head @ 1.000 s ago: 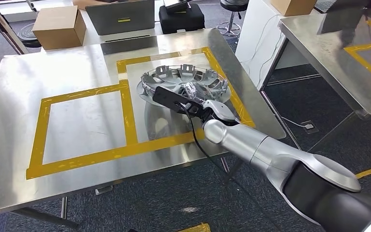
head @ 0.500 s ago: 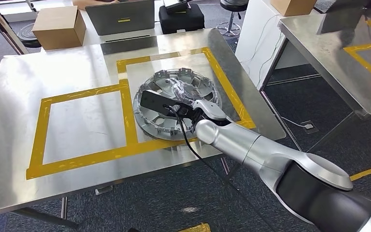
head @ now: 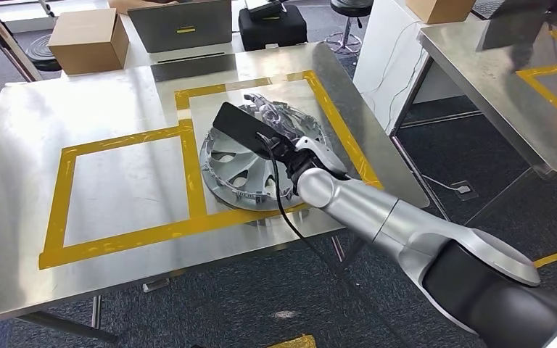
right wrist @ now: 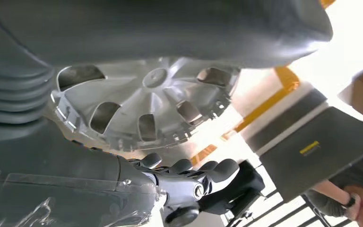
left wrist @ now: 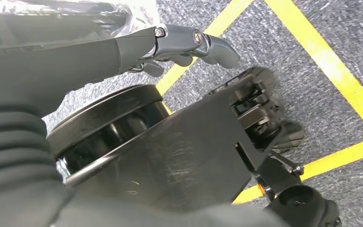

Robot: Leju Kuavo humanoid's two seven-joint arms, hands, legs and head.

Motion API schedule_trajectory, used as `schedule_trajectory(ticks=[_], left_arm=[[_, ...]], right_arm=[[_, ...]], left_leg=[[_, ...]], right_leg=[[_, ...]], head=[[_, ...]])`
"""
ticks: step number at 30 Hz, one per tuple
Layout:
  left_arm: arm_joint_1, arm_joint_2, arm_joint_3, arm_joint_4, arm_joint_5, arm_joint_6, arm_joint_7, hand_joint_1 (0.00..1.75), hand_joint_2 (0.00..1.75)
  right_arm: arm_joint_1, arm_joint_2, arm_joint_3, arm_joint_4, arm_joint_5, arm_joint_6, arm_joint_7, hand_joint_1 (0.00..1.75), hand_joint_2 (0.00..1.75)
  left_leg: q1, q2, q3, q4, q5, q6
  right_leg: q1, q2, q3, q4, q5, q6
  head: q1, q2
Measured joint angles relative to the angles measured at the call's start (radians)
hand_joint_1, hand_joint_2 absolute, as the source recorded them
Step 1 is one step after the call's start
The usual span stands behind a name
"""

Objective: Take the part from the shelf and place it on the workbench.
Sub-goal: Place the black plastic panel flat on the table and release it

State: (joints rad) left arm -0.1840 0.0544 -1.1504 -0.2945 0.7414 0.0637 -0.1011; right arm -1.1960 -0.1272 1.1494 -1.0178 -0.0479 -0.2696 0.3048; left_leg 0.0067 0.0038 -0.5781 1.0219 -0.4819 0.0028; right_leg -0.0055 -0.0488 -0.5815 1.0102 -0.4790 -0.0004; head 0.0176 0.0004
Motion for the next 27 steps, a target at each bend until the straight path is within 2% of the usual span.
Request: schedule_trajectory(ticks=[3, 6, 9, 15, 21, 27], left_arm=[[0.014, 0.002, 0.009, 0.000, 0.013, 0.006, -0.013, 0.00, 0.00], [0.032, 0.004, 0.020, 0.002, 0.032, 0.021, -0.034, 0.00, 0.00], [0.051, 0.007, 0.028, 0.003, 0.046, 0.031, -0.052, 0.00, 0.00], [0.063, 0.009, 0.031, 0.003, 0.053, 0.038, -0.069, 0.00, 0.00], [0.056, 0.009, 0.032, 0.003, 0.056, 0.049, -0.081, 0.00, 0.00], [0.048, 0.007, 0.047, 0.003, 0.096, 0.079, -0.108, 0.00, 0.00]], right_arm=[[-0.003, -0.034, -0.043, -0.131, -0.086, -0.044, -0.021, 0.00, 0.00], [-0.026, -0.078, -0.101, -0.322, -0.117, -0.124, -0.044, 0.00, 0.00], [-0.042, -0.121, -0.158, -0.520, -0.074, -0.183, -0.039, 0.00, 0.00], [0.013, -0.203, -0.229, -0.855, 0.016, -0.206, -0.011, 0.00, 0.00], [0.091, -0.272, -0.276, -1.028, -0.038, -0.208, -0.043, 0.00, 0.00], [0.249, -0.339, -0.336, -1.098, -0.268, -0.176, -0.151, 0.00, 0.00]], left_leg=[[0.000, 0.000, 0.000, 0.000, 0.000, 0.000], [0.000, 0.000, 0.000, 0.000, 0.000, 0.000], [0.000, 0.000, 0.000, 0.000, -0.001, -0.001], [0.000, 0.001, 0.001, 0.000, -0.002, -0.002], [0.000, 0.001, 0.002, 0.000, -0.002, -0.002], [0.000, 0.001, 0.003, 0.000, -0.002, -0.002]], right_leg=[[0.000, 0.000, 0.000, 0.000, 0.000, 0.000], [0.000, 0.000, -0.001, 0.000, 0.000, 0.000], [0.000, 0.000, -0.001, -0.001, -0.001, 0.000], [0.000, 0.001, 0.000, -0.001, -0.001, -0.001], [0.000, 0.003, 0.000, -0.001, -0.001, -0.001], [0.000, 0.002, 0.001, -0.001, -0.001, -0.001]], head=[[0.000, 0.000], [0.000, 0.000], [0.000, 0.000], [0.000, 0.000], [0.000, 0.000], [0.000, 0.000]])
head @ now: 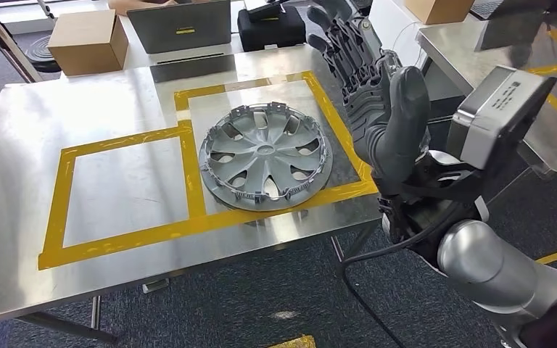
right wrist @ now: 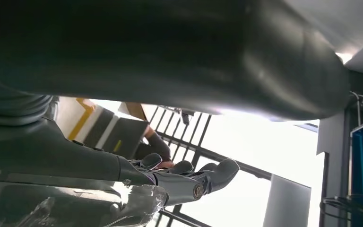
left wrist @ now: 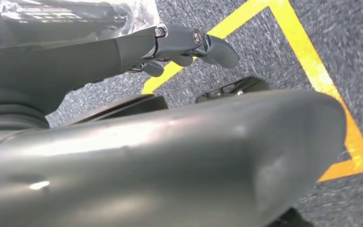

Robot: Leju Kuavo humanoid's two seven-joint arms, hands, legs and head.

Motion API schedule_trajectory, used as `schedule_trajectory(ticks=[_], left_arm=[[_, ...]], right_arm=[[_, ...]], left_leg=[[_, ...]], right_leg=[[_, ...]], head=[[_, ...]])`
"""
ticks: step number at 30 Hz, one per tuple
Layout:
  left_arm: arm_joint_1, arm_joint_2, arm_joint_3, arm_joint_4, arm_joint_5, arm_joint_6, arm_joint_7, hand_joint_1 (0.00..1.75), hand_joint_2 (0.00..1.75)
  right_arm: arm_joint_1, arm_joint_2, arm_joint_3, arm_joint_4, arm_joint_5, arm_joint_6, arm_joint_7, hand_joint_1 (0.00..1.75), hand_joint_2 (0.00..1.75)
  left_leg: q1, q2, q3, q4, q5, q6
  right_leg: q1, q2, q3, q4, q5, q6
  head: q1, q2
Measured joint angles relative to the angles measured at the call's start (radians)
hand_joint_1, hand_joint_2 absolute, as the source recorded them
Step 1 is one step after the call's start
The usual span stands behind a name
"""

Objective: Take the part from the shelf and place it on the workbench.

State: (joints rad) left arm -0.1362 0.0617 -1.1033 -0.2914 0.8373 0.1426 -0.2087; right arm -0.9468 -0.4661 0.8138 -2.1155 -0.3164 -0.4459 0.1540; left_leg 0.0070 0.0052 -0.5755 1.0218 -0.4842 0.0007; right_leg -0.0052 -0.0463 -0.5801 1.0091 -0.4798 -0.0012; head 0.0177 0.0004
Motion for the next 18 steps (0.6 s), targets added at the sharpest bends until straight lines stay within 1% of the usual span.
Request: schedule_trajectory(ticks=[4, 8, 11, 13, 14, 15, 16, 17, 18], left_arm=[[0.005, 0.000, 0.012, 0.000, 0.016, 0.012, -0.005, 0.00, 0.00], [0.021, 0.003, 0.015, 0.003, 0.014, 0.012, 0.016, 0.00, 0.00], [0.033, 0.005, 0.015, 0.006, 0.018, 0.012, 0.021, 0.00, 0.00], [0.038, 0.006, 0.015, 0.008, 0.021, 0.014, 0.022, 0.00, 0.00], [0.039, 0.006, 0.015, 0.008, 0.022, 0.015, 0.022, 0.00, 0.00], [0.039, 0.005, 0.015, 0.008, 0.023, 0.015, 0.020, 0.00, 0.00], [0.039, 0.005, 0.015, 0.008, 0.024, 0.016, 0.019, 0.00, 0.00], [0.038, 0.003, 0.015, 0.008, 0.025, 0.016, 0.017, 0.00, 0.00], [0.038, 0.002, 0.015, 0.008, 0.025, 0.017, 0.015, 0.00, 0.00]], right_arm=[[0.128, -0.033, -0.018, -0.014, -0.061, 0.023, -0.050, 0.00, 0.00], [0.216, -0.048, -0.028, -0.032, -0.045, 0.030, -0.085, 0.00, 0.00], [0.251, -0.055, -0.039, -0.048, -0.027, 0.033, -0.095, 0.00, 0.00], [0.266, -0.058, -0.050, -0.060, -0.012, 0.033, -0.099, 0.00, 0.00], [0.273, -0.060, -0.057, -0.067, -0.003, 0.033, -0.101, 0.00, 0.00], [0.279, -0.063, -0.063, -0.073, 0.004, 0.034, -0.104, 0.00, 0.00], [0.284, -0.065, -0.069, -0.079, 0.009, 0.034, -0.106, 0.00, 0.00], [0.290, -0.068, -0.075, -0.084, 0.014, 0.035, -0.108, 0.00, 0.00], [0.297, -0.071, -0.079, -0.088, 0.017, 0.036, -0.108, 0.00, 0.00]], left_leg=[[-0.002, 0.000, 0.000, 0.001, -0.002, 0.002], [-0.005, 0.000, 0.000, 0.001, -0.004, 0.005], [-0.010, 0.000, 0.000, 0.002, -0.006, 0.011], [-0.011, 0.000, 0.001, -0.003, 0.000, 0.018], [-0.009, 0.000, 0.002, -0.009, 0.005, 0.022], [-0.006, 0.000, 0.004, -0.016, 0.012, 0.027], [-0.002, 0.000, 0.004, -0.023, 0.017, 0.031], [-0.001, 0.000, 0.004, -0.025, 0.020, 0.033], [0.000, 0.000, 0.002, -0.025, 0.021, 0.035]], right_leg=[[-0.002, 0.000, 0.000, -0.001, 0.000, 0.001], [-0.005, 0.000, 0.000, -0.001, 0.000, 0.003], [-0.010, -0.001, 0.001, -0.002, 0.000, 0.008], [-0.011, -0.002, 0.003, -0.005, 0.004, 0.015], [-0.012, 0.001, 0.003, -0.003, -0.001, 0.019], [-0.012, 0.009, -0.002, 0.011, -0.016, 0.022], [-0.013, 0.020, -0.016, 0.045, -0.043, 0.023], [-0.014, 0.030, -0.038, 0.100, -0.080, 0.025], [-0.014, 0.036, -0.066, 0.168, -0.116, 0.026]], head=[[0.000, 0.000], [0.000, 0.000], [-0.001, 0.000], [-0.001, 0.000], [-0.001, 0.000], [0.000, 0.000], [0.002, 0.000], [0.005, 0.000], [0.009, 0.000]])
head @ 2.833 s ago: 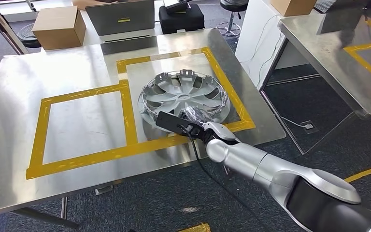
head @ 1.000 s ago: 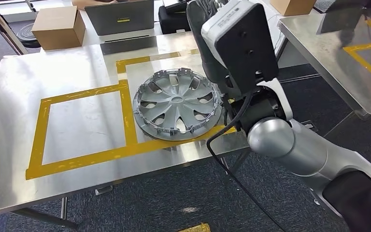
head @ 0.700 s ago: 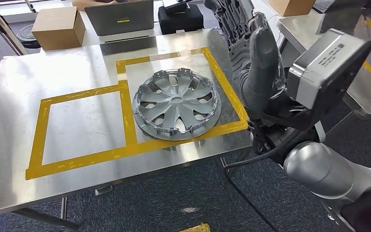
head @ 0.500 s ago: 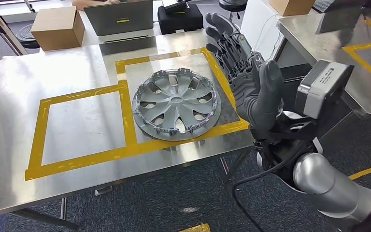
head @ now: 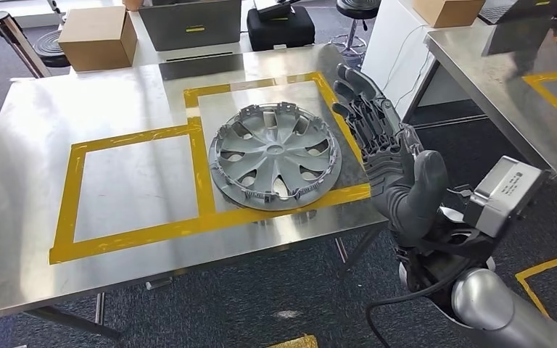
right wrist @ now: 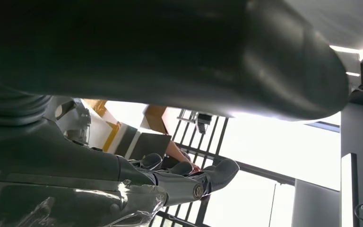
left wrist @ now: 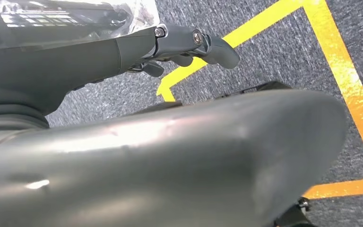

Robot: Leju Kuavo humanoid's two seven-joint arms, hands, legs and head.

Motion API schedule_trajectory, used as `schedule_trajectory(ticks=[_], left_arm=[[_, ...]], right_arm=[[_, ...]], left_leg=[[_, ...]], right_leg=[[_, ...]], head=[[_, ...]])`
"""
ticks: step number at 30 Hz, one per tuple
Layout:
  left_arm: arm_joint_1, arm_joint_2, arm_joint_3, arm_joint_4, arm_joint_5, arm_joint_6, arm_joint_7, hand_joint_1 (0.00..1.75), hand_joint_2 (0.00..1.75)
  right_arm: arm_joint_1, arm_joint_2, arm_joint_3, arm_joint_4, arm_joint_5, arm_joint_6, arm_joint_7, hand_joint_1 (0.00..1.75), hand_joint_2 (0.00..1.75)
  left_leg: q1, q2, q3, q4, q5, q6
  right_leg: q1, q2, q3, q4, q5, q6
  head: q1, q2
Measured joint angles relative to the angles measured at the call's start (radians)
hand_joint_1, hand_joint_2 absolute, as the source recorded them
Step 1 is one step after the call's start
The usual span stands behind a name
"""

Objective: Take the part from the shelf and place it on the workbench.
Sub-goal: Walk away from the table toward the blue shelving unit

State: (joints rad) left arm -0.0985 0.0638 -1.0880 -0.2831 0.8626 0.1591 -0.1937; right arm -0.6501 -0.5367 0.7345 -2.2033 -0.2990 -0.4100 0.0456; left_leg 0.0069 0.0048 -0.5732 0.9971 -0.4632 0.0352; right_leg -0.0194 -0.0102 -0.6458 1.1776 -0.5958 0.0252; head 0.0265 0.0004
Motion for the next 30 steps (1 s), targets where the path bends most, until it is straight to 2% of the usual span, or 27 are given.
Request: schedule_trajectory(ticks=[1, 2, 3, 4, 5, 7, 8, 11, 12, 13, 15, 16, 17, 18, 19, 21, 22, 23, 24, 26, 27, 28, 30], left_arm=[[0.000, -0.001, 0.000, 0.000, 0.001, 0.000, -0.001, 0.00, 0.00], [0.000, -0.003, 0.000, 0.000, 0.002, 0.000, -0.003, 0.00, 0.00], [0.000, -0.004, 0.000, 0.000, 0.003, 0.000, -0.004, 0.00, 0.00], [-0.001, -0.005, 0.000, 0.000, 0.004, 0.000, -0.005, 0.00, 0.00], [-0.003, -0.006, 0.000, 0.000, 0.004, 0.000, -0.006, 0.00, 0.00], [-0.008, -0.008, 0.000, 0.000, 0.005, 0.000, -0.007, 0.00, 0.00], [-0.010, -0.009, 0.000, 0.000, 0.006, 0.000, -0.008, 0.00, 0.00], [-0.011, -0.010, 0.000, 0.000, 0.009, 0.000, -0.009, 0.00, 0.00], [-0.011, -0.010, 0.000, 0.000, 0.009, 0.000, -0.009, 0.00, 0.00], [-0.010, -0.010, 0.000, 0.001, 0.010, 0.000, -0.008, 0.00, 0.00], [-0.010, -0.010, 0.000, 0.001, 0.012, 0.000, -0.008, 0.00, 0.00], [-0.010, -0.010, 0.000, 0.001, 0.013, 0.000, -0.007, 0.00, 0.00], [-0.010, -0.010, 0.000, 0.001, 0.013, 0.000, -0.006, 0.00, 0.00], [-0.010, -0.010, 0.000, 0.001, 0.014, 0.000, -0.006, 0.00, 0.00], [-0.010, -0.010, -0.001, 0.001, 0.014, 0.000, -0.005, 0.00, 0.00], [-0.011, -0.009, -0.001, 0.001, 0.014, 0.000, -0.004, 0.00, 0.00], [-0.012, -0.008, -0.001, 0.001, 0.014, 0.000, -0.004, 0.00, 0.00], [-0.013, -0.007, -0.001, 0.001, 0.014, 0.000, -0.004, 0.00, 0.00], [-0.014, -0.006, -0.001, 0.001, 0.014, 0.000, -0.004, 0.00, 0.00], [-0.012, -0.006, -0.001, 0.001, 0.014, 0.000, -0.004, 0.00, 0.00], [-0.012, -0.006, -0.001, 0.001, 0.014, 0.000, -0.004, 0.00, 0.00], [-0.012, -0.007, -0.001, 0.001, 0.014, 0.001, -0.003, 0.00, 0.00], [-0.013, -0.008, -0.001, 0.002, 0.015, 0.003, -0.003, 0.00, 0.00]], right_arm=[[0.007, -0.002, -0.003, -0.003, 0.003, 0.001, -0.001, 0.00, 0.00], [0.013, -0.002, -0.007, -0.005, 0.006, 0.002, -0.001, 0.00, 0.00], [0.017, -0.003, -0.011, -0.007, 0.009, 0.002, -0.001, 0.00, 0.00], [0.018, -0.003, -0.014, -0.010, 0.012, 0.003, -0.001, 0.00, 0.00], [0.019, -0.003, -0.018, -0.013, 0.015, 0.003, -0.001, 0.00, 0.00], [0.020, -0.004, -0.024, -0.019, 0.023, 0.004, 0.000, 0.00, 0.00], [0.021, -0.005, -0.027, -0.021, 0.026, 0.004, 0.002, 0.00, 0.00], [0.023, -0.006, -0.034, -0.027, 0.034, 0.005, 0.007, 0.00, 0.00], [0.023, -0.006, -0.036, -0.028, 0.036, 0.005, 0.008, 0.00, 0.00], [0.023, -0.006, -0.037, -0.029, 0.037, 0.005, 0.009, 0.00, 0.00], [0.024, -0.006, -0.039, -0.032, 0.039, 0.005, 0.010, 0.00, 0.00], [0.024, -0.006, -0.039, -0.033, 0.040, 0.005, 0.011, 0.00, 0.00], [0.025, -0.006, -0.039, -0.033, 0.041, 0.005, 0.012, 0.00, 0.00], [0.025, -0.006, -0.040, -0.033, 0.041, 0.005, 0.013, 0.00, 0.00], [0.026, -0.006, -0.040, -0.033, 0.042, 0.004, 0.014, 0.00, 0.00], [0.026, -0.006, -0.042, -0.036, 0.043, 0.002, 0.014, 0.00, 0.00], [0.026, -0.007, -0.043, -0.038, 0.044, 0.001, 0.015, 0.00, 0.00], [0.026, -0.007, -0.043, -0.039, 0.046, 0.000, 0.015, 0.00, 0.00], [0.027, -0.007, -0.044, -0.041, 0.047, -0.001, 0.016, 0.00, 0.00], [0.028, -0.009, -0.045, -0.043, 0.049, -0.002, 0.017, 0.00, 0.00], [0.029, -0.010, -0.046, -0.043, 0.049, -0.003, 0.017, 0.00, 0.00], [0.030, -0.011, -0.047, -0.044, 0.050, -0.004, 0.017, 0.00, 0.00], [0.032, -0.012, -0.049, -0.044, 0.051, -0.004, 0.018, 0.00, 0.00]], left_leg=[[0.000, -0.001, -0.002, 0.000, 0.001, 0.000], [0.000, -0.002, -0.003, 0.001, 0.002, -0.001], [0.001, -0.002, -0.004, 0.003, 0.003, -0.003], [0.003, -0.004, -0.006, 0.005, 0.004, -0.006], [0.004, -0.005, -0.008, 0.008, 0.004, -0.011], [0.004, -0.009, -0.014, 0.014, 0.006, -0.024], [0.004, -0.012, -0.018, 0.017, 0.009, -0.032], [0.006, -0.017, -0.026, 0.019, 0.015, -0.054], [0.008, -0.017, -0.032, 0.031, 0.000, -0.059], [0.009, -0.016, -0.043, 0.062, -0.032, -0.064], [0.009, -0.015, -0.077, 0.178, -0.122, -0.068], [0.009, -0.015, -0.093, 0.240, -0.157, -0.069], [0.009, -0.015, -0.097, 0.281, -0.174, -0.067], [0.007, -0.015, -0.085, 0.289, -0.171, -0.064], [0.005, -0.015, -0.054, 0.259, -0.151, -0.059], [-0.003, -0.013, 0.041, 0.123, -0.104, -0.041], [-0.008, -0.011, 0.080, 0.059, -0.092, -0.034], [-0.012, -0.010, 0.104, 0.016, -0.088, -0.028], [-0.016, -0.008, 0.112, -0.004, -0.090, -0.024], [-0.018, -0.008, 0.105, -0.015, -0.073, -0.016], [-0.016, -0.007, 0.101, -0.020, -0.061, -0.011], [-0.013, -0.006, 0.094, -0.025, -0.049, -0.005], [-0.011, -0.005, 0.072, -0.028, -0.028, 0.001]], right_leg=[[-0.001, 0.002, -0.024, 0.061, -0.024, 0.002], [-0.001, 0.003, -0.037, 0.096, -0.030, 0.004], [-0.002, 0.003, -0.032, 0.093, -0.016, 0.005], [-0.004, 0.003, -0.008, 0.050, 0.015, 0.006], [-0.006, 0.003, 0.030, -0.021, 0.049, 0.007], [-0.006, 0.012, 0.092, -0.135, 0.088, 0.001], [-0.005, 0.015, 0.104, -0.161, 0.092, -0.005], [-0.002, 0.014, 0.093, -0.166, 0.098, -0.032], [-0.002, 0.011, 0.088, -0.167, 0.104, -0.041], [-0.002, 0.008, 0.082, -0.169, 0.110, -0.050], [0.001, 0.002, 0.068, -0.168, 0.122, -0.061], [0.005, 0.000, 0.059, -0.167, 0.128, -0.064], [0.008, -0.001, 0.050, -0.166, 0.134, -0.065], [0.012, -0.002, 0.041, -0.164, 0.140, -0.066], [0.015, -0.003, 0.032, -0.162, 0.146, -0.067], [0.020, -0.004, 0.019, -0.158, 0.156, -0.065], [0.021, -0.005, 0.015, -0.157, 0.162, -0.062], [0.021, -0.006, 0.013, -0.158, 0.168, -0.058], [0.020, -0.007, 0.011, -0.159, 0.175, -0.052], [0.016, -0.008, 0.010, -0.164, 0.187, -0.040], [0.015, -0.006, 0.007, -0.160, 0.178, -0.034], [0.014, -0.002, -0.001, -0.142, 0.153, -0.029], [0.012, 0.003, -0.031, -0.046, 0.061, -0.019]], head=[[0.004, 0.000], [0.006, 0.000], [0.008, 0.000], [0.009, 0.000], [0.010, 0.000], [0.014, 0.000], [0.015, 0.000], [0.014, 0.000], [0.012, 0.000], [0.009, 0.000], [0.001, 0.000], [-0.003, 0.000], [-0.005, 0.000], [-0.006, 0.000], [-0.008, 0.000], [-0.009, 0.000], [-0.009, 0.000], [-0.009, 0.000], [-0.010, 0.000], [-0.010, 0.000], [-0.011, 0.000], [-0.010, 0.000], [-0.005, 0.000]])
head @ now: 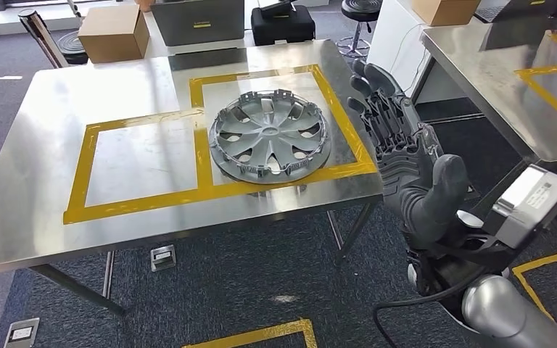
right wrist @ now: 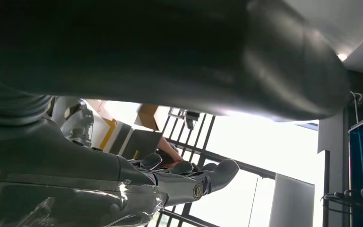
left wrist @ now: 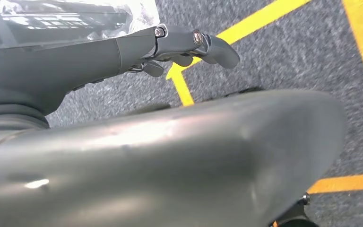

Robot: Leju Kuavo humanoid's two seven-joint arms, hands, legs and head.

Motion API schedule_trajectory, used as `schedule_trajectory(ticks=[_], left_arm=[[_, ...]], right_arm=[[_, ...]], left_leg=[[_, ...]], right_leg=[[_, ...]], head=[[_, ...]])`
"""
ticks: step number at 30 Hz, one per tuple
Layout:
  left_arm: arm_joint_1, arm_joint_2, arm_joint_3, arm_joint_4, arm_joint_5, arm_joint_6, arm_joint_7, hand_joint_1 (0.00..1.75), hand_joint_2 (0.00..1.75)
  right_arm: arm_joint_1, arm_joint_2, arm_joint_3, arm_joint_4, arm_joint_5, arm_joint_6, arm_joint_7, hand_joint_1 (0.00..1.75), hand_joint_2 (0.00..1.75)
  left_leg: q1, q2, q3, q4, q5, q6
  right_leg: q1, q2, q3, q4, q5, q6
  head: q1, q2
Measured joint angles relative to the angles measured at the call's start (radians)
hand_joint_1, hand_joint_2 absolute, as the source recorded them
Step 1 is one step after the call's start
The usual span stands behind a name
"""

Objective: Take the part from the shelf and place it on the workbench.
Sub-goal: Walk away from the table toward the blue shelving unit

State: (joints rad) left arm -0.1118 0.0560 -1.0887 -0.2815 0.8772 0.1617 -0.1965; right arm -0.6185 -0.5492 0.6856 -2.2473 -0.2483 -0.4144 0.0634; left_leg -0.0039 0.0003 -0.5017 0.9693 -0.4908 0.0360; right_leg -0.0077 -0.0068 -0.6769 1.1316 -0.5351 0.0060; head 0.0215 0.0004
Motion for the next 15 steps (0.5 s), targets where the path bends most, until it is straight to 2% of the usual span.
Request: schedule_trajectory(ticks=[1, 2, 3, 4, 5, 6, 7, 8, 9, 12, 13, 14, 15], left_arm=[[0.000, -0.001, 0.000, 0.000, 0.000, 0.000, 0.000, 0.00, 0.00], [0.000, -0.001, 0.000, 0.000, 0.000, 0.000, 0.000, 0.00, 0.00], [0.001, -0.001, 0.000, 0.000, 0.001, 0.000, 0.001, 0.00, 0.00], [0.001, -0.001, 0.000, 0.000, 0.001, 0.000, 0.001, 0.00, 0.00], [0.001, -0.001, 0.000, 0.000, 0.001, 0.000, 0.001, 0.00, 0.00], [0.001, -0.001, 0.000, 0.000, 0.001, 0.000, 0.001, 0.00, 0.00], [0.000, -0.001, 0.000, 0.000, 0.002, 0.000, 0.001, 0.00, 0.00], [-0.001, -0.001, 0.000, 0.000, 0.002, 0.000, 0.001, 0.00, 0.00], [-0.001, 0.000, 0.000, 0.000, 0.003, 0.000, 0.001, 0.00, 0.00], [0.000, 0.000, 0.000, 0.001, 0.005, 0.000, 0.002, 0.00, 0.00], [0.001, 0.000, 0.000, 0.002, 0.007, 0.000, 0.002, 0.00, 0.00], [0.002, 0.000, 0.000, 0.002, 0.008, 0.000, 0.001, 0.00, 0.00], [0.003, 0.000, 0.000, 0.002, 0.009, 0.000, 0.001, 0.00, 0.00]], right_arm=[[0.002, 0.000, 0.000, 0.000, 0.000, 0.000, 0.000, 0.00, 0.00], [0.005, -0.001, 0.000, 0.000, 0.000, 0.000, 0.001, 0.00, 0.00], [0.007, -0.001, 0.000, 0.000, 0.000, 0.000, 0.001, 0.00, 0.00], [0.008, -0.001, -0.001, 0.000, 0.000, 0.000, 0.001, 0.00, 0.00], [0.008, -0.001, -0.001, 0.000, 0.000, 0.000, 0.001, 0.00, 0.00], [0.008, -0.001, -0.001, 0.000, 0.000, 0.000, 0.001, 0.00, 0.00], [0.008, -0.001, -0.002, 0.000, 0.000, 0.000, 0.001, 0.00, 0.00], [0.009, -0.001, -0.002, 0.000, 0.000, 0.000, 0.001, 0.00, 0.00], [0.009, -0.001, -0.003, 0.000, 0.000, 0.000, 0.000, 0.00, 0.00], [0.010, -0.001, -0.003, -0.001, 0.000, 0.000, -0.001, 0.00, 0.00], [0.011, -0.001, -0.003, -0.001, 0.000, 0.000, -0.001, 0.00, 0.00], [0.011, -0.001, -0.002, -0.001, 0.000, 0.000, -0.001, 0.00, 0.00], [0.012, -0.001, -0.002, -0.001, 0.000, 0.000, -0.001, 0.00, 0.00]], left_leg=[[0.000, 0.000, -0.015, 0.002, 0.010, 0.001], [0.000, 0.000, -0.031, 0.004, 0.020, 0.000], [0.000, 0.000, -0.047, 0.008, 0.029, -0.001], [0.001, 0.000, -0.063, 0.013, 0.037, -0.004], [0.002, 0.000, -0.078, 0.019, 0.044, -0.007], [0.002, 0.000, -0.092, 0.027, 0.050, -0.011], [0.001, -0.001, -0.103, 0.035, 0.055, -0.016], [0.000, -0.002, -0.111, 0.040, 0.060, -0.021], [0.000, -0.003, -0.117, 0.044, 0.065, -0.027], [0.002, -0.005, -0.124, 0.045, 0.081, -0.041], [0.003, -0.006, -0.129, 0.049, 0.074, -0.045], [0.004, -0.006, -0.136, 0.067, 0.051, -0.050], [0.006, -0.006, -0.147, 0.103, 0.010, -0.055]], right_leg=[[-0.002, 0.000, -0.016, 0.066, -0.042, 0.004], [-0.003, 0.000, -0.026, 0.122, -0.064, 0.007], [-0.005, 0.000, -0.023, 0.151, -0.061, 0.010], [-0.006, 0.000, -0.004, 0.146, -0.040, 0.012], [-0.008, 0.000, 0.033, 0.104, -0.011, 0.012], [-0.010, 0.001, 0.081, 0.037, 0.005, 0.013], [-0.010, 0.004, 0.128, -0.034, 0.008, 0.010], [-0.009, 0.007, 0.162, -0.088, 0.003, 0.005], [-0.008, 0.010, 0.178, -0.119, -0.007, -0.002], [-0.004, 0.011, 0.171, -0.125, 0.001, -0.024], [-0.004, 0.008, 0.166, -0.125, 0.009, -0.033], [-0.005, 0.006, 0.157, -0.126, 0.018, -0.042], [-0.006, 0.003, 0.147, -0.128, 0.028, -0.049]], head=[[0.003, 0.000], [0.005, 0.000], [0.007, 0.000], [0.008, 0.000], [0.010, 0.000], [0.011, 0.000], [0.013, 0.000], [0.014, 0.000], [0.015, 0.000], [0.014, 0.000], [0.012, 0.000], [0.010, 0.000], [0.006, 0.000]])
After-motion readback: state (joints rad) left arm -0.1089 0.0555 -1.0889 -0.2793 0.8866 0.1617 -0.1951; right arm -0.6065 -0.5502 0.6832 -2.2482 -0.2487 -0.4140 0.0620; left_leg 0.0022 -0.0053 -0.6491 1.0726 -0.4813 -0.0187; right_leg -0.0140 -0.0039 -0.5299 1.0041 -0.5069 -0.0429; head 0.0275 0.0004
